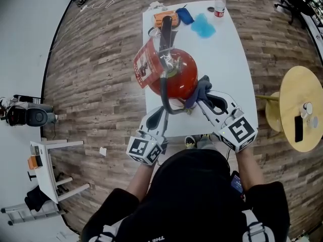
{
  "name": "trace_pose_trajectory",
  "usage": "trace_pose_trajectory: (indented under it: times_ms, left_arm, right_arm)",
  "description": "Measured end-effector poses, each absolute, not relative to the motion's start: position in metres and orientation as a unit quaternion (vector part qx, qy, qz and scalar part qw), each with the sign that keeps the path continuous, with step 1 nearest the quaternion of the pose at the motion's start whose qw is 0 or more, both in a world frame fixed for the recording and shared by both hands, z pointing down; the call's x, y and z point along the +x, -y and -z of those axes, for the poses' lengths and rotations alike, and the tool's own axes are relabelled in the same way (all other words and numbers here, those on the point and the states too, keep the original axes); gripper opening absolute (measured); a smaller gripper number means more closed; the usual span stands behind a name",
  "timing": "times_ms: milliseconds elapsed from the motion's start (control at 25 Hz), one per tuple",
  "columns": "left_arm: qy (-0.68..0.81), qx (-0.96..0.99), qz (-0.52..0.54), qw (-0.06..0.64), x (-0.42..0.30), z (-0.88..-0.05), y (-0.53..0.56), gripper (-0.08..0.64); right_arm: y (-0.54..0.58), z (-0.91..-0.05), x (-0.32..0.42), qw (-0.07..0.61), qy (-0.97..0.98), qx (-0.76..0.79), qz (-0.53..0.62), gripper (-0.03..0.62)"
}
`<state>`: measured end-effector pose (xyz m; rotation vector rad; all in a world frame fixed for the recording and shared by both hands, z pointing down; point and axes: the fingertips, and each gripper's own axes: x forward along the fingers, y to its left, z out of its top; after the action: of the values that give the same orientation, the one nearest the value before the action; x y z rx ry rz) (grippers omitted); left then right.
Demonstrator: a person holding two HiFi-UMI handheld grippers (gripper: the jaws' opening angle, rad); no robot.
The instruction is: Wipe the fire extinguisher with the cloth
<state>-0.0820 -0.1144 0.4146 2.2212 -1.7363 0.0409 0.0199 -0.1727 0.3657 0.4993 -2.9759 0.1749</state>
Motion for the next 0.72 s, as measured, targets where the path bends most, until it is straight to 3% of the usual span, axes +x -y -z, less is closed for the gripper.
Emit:
trace_pose_trajectory:
  times_ms: [120,240,440,520,640,720]
  left_arm:
    - [0.607,0.778,-0.014,0.162,-0.081,-0.416,0.12,0.023]
    - [0.604,0.779,-0.011,0.166,-0.078,-0.416,0.122,0.023]
    - [0.605,0.779,-0.005,0.166,-0.079,-0.417,0.128,0.023]
    - [0.605,0.778,-0.006,0.169,-0.079,-0.42,0.126,0.023]
    - [0.608,0.775,-0.006,0.173,-0.082,-0.424,0.125,0.023]
    - [0.61,0.772,-0.003,0.178,-0.083,-0.429,0.128,0.023]
  right_arm:
    - [0.161,-0.337,0.016,0.034,0.986,0.159,-0.033,0.06]
    - [0.165,-0.38,0.018,0.026,0.985,0.152,-0.078,0.06]
    - [0.181,-0.476,0.015,0.107,0.976,0.143,-0.127,0.06]
    - [0.172,-0.448,0.016,0.1,0.982,0.13,-0.095,0.06]
    - [0.159,-0.349,0.011,0.017,0.995,0.094,-0.025,0.06]
    - [0.155,-0.311,0.008,-0.001,0.996,0.084,0.027,0.06]
